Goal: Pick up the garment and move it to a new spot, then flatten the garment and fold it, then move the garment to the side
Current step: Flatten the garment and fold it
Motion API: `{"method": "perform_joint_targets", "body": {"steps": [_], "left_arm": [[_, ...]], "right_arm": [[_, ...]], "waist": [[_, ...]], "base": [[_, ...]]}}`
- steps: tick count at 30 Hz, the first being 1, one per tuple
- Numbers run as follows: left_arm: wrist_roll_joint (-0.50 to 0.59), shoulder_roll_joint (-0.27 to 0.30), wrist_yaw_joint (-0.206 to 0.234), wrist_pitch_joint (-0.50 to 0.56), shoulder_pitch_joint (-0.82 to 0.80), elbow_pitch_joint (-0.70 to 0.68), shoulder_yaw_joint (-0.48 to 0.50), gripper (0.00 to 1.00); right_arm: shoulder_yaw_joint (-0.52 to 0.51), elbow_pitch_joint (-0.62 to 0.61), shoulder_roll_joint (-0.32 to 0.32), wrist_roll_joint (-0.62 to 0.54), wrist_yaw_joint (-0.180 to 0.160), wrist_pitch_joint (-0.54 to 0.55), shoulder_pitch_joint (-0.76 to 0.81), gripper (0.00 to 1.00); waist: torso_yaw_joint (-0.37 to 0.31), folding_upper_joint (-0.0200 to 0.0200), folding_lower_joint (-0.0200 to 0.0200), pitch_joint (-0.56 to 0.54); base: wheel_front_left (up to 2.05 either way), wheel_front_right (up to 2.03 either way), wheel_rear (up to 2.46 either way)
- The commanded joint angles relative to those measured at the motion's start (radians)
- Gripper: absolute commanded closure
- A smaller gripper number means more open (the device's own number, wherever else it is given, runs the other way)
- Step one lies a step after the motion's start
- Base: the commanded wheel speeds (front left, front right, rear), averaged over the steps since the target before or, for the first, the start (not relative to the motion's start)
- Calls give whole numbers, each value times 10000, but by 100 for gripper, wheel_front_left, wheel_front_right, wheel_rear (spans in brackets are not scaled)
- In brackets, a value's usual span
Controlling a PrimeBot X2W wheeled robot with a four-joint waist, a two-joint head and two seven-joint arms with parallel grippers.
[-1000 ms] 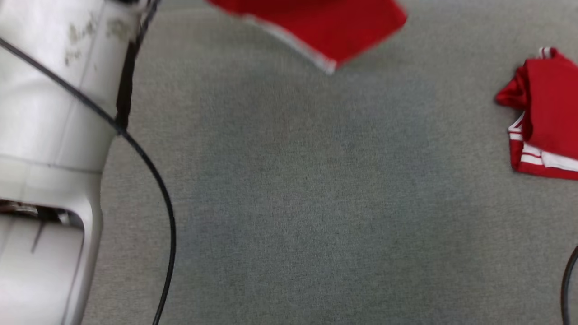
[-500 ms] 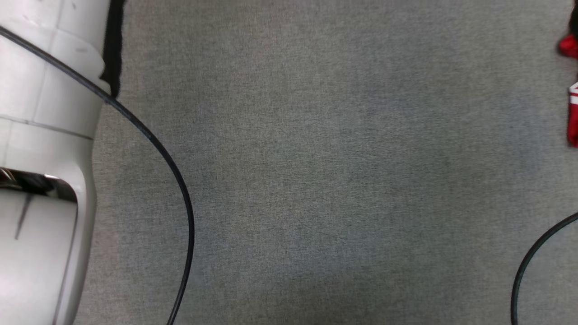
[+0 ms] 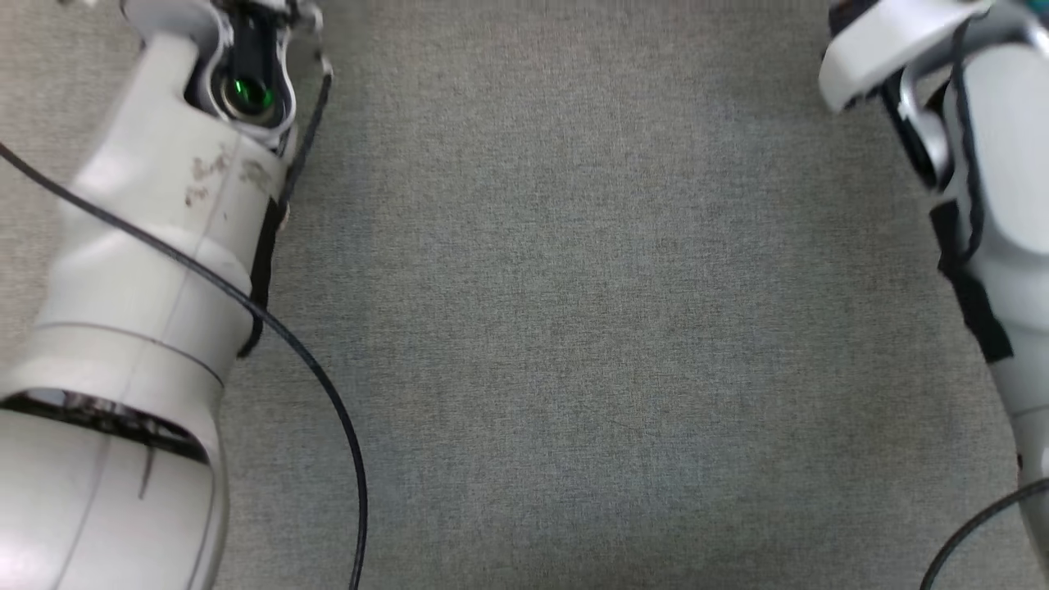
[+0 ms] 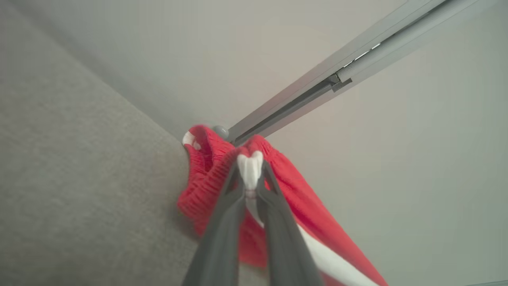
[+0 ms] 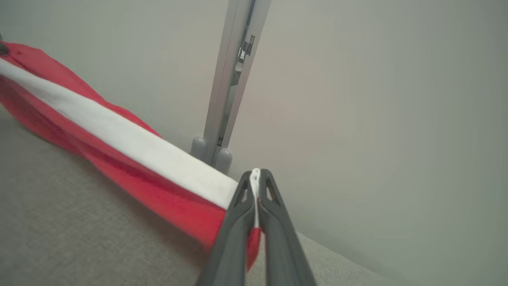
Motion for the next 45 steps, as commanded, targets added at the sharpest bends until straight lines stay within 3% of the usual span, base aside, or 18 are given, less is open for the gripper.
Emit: {"method": "perform_joint_targets", "body": {"steps": [1, 19, 27, 35, 45], "left_arm": [[-296, 88, 20, 41, 549, 178, -127, 100], [-1681, 100, 517, 858, 3928, -107, -2346, 100], [-1764, 94, 388, 1221, 4833, 19, -3226, 100], [-1491, 84, 173, 1430, 5578, 135, -4114, 100], [-698, 347, -393, 2352, 6500, 504, -5227, 100]], "right_arm": [[104, -21, -215, 173, -3, -52, 576, 100], [1478, 1032, -631, 1343, -3, -52, 3693, 100], [2580, 1974, -723, 2596, -3, -51, 4385, 100], [5169, 1869, -1294, 4850, -3, 150, 4969, 100], [8167, -110, -3079, 8498, -3, 2093, 5308, 100]], "waist": [[143, 0, -1, -488], [636, 0, -1, -2882], [671, 0, -1, -3925], [967, 0, -1, -4784], [1243, 0, -1, -5838]], "base": [[0, 0, 0], [0, 0, 0], [0, 0, 0], [0, 0, 0], [0, 0, 0]]}}
